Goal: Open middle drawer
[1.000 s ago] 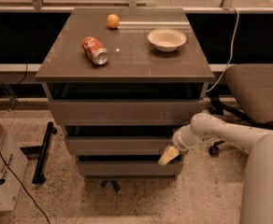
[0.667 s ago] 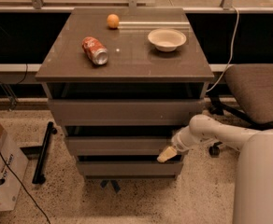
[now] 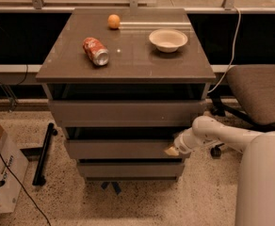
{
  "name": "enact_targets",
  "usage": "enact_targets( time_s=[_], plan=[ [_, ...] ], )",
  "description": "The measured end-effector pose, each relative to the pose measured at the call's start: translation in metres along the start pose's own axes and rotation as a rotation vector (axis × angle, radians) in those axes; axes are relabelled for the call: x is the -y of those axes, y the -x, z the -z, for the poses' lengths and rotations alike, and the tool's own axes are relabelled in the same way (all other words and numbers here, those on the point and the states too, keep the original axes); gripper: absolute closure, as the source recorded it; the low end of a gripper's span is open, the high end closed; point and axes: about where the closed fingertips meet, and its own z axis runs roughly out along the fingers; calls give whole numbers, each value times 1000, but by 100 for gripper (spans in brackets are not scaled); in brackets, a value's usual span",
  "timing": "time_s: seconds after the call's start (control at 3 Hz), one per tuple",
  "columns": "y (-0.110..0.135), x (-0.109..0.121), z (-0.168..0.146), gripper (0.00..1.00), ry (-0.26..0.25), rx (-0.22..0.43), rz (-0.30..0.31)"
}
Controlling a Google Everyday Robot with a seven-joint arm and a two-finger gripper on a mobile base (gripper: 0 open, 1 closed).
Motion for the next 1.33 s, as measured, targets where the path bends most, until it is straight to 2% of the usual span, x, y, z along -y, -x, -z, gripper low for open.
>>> enact_targets(
  time_s=[0.33,1.0,1.33],
  plan=[
    [2,0,4,54,0,0,0],
    [2,0,4,8,0,0,0],
    [-2,-7,-4,0,33,-51,33]
  ],
)
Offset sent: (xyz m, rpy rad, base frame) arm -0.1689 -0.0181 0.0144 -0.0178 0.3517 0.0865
